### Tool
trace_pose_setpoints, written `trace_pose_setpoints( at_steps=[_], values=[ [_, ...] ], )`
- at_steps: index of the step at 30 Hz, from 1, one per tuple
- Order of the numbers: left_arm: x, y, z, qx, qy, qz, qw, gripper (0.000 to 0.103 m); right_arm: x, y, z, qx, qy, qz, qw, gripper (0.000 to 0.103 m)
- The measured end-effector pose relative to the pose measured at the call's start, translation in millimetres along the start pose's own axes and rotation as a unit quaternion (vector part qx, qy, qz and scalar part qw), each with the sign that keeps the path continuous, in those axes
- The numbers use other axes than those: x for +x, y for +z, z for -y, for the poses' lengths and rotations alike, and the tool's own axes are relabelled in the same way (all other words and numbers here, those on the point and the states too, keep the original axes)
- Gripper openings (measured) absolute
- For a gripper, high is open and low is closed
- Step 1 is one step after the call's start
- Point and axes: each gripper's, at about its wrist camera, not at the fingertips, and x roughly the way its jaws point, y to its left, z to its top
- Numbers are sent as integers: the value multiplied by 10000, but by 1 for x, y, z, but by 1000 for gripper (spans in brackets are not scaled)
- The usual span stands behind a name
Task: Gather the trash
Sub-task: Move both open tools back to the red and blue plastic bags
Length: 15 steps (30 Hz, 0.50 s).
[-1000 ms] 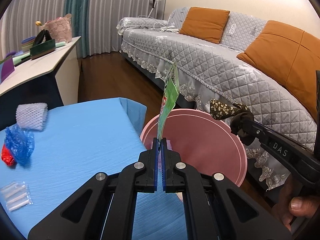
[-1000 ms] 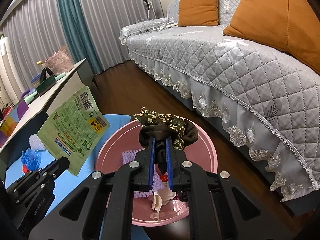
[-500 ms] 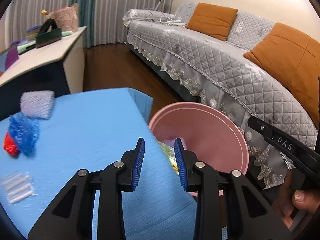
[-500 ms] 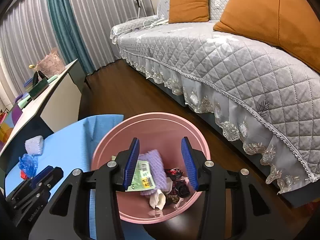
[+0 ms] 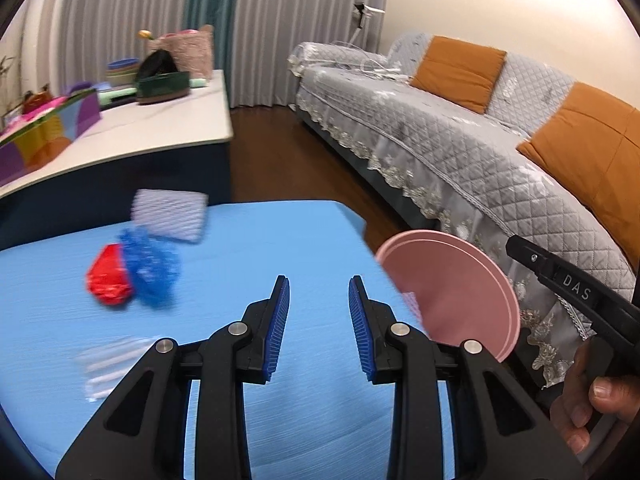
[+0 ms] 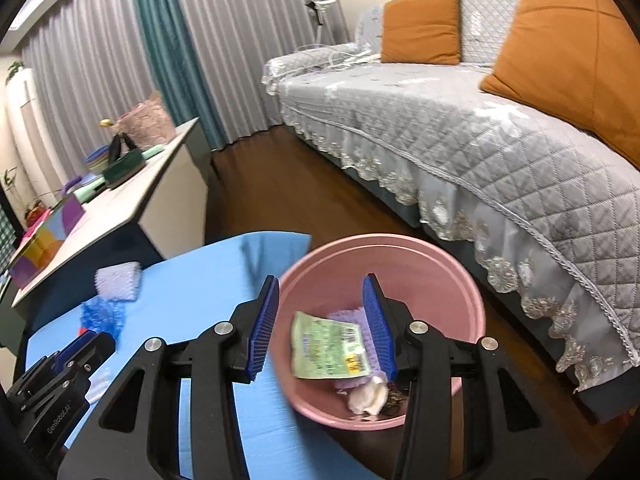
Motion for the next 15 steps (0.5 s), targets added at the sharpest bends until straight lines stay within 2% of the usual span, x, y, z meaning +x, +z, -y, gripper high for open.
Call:
trace_pose_setpoints(
  at_steps=[7, 15],
  values=[
    [-26, -5, -52, -261, 396, 104, 9988, 31, -1, -6, -46, -217, 389, -37, 9990, 44],
    [-50, -16, -123, -780, 955, 181, 9922, 31, 6, -19, -104, -481, 990, -180, 9938, 43]
  ],
)
